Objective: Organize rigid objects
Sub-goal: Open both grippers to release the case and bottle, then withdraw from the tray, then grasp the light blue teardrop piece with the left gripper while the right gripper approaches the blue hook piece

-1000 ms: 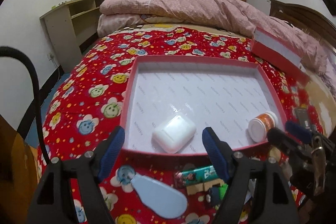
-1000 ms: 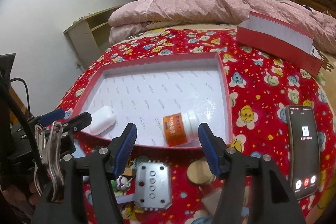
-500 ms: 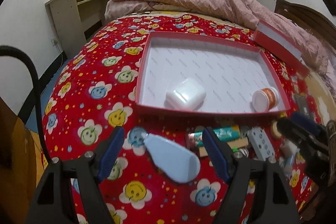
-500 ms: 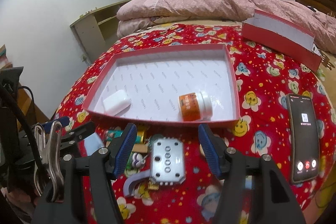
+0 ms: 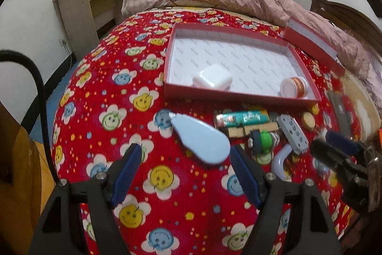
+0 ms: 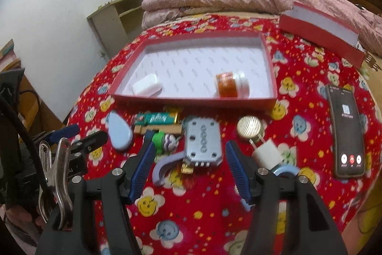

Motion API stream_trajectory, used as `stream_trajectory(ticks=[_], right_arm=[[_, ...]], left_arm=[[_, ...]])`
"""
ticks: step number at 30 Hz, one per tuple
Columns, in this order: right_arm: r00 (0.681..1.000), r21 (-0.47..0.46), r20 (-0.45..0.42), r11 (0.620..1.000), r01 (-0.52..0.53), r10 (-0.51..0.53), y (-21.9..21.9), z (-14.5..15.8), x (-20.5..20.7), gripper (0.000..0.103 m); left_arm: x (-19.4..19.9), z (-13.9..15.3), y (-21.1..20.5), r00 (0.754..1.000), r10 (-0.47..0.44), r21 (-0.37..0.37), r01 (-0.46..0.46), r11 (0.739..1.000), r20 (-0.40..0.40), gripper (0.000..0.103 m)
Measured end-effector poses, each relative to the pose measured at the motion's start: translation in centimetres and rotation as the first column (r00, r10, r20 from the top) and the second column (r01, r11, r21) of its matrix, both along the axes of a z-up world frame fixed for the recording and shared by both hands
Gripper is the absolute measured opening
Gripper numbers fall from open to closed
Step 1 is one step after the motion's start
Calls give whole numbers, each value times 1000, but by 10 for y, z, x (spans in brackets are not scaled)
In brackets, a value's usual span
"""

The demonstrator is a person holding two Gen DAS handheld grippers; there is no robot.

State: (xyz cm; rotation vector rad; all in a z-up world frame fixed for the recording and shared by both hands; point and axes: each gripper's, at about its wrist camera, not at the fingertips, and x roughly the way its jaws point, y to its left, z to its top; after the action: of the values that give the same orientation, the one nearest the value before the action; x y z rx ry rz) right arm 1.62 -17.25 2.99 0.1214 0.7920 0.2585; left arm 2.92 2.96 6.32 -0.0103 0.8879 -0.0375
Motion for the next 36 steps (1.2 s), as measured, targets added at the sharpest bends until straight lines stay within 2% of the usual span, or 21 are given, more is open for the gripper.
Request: stream_trajectory(ticks=[7,11,19,29,30,31,32,36], right_arm=[[999,-41,3,998,-46,47,3,-3,-24,62],[995,-26,-37,996,-91,90,-5,-12,-37,62],[994,-53,-50,993,-101,99,-26,-29,-58,62],[997,-125,1,989,-74,75,-44,-25,-64,63],[997,-144,10,986,-79,81,-45,-25,-62,68],[996,-167,16,982,-84,88,-45,-26,-58,78],[995,-211,24,973,-93,101,-46,-27,-53,82],[989,-296,27,946,-132,147,-52,-32,-39,86]], left_arm=[[-16,-2,2,1000,8,-30,-9,1000,-17,80],[-22,-6,0,1000,-7,-36,6,999,-30,80],[-32,-17,-4,999,-33,-29,32,999,-36,80],[-37,-23,-6,999,-30,-31,29,999,-34,80],[-38,-24,-8,999,-35,-22,34,999,-32,80],[-40,-24,-9,999,-37,-13,37,999,-30,80],[-41,-25,-11,999,-38,-3,38,999,-28,80],[-43,-24,-11,999,-36,-7,35,999,-19,80]])
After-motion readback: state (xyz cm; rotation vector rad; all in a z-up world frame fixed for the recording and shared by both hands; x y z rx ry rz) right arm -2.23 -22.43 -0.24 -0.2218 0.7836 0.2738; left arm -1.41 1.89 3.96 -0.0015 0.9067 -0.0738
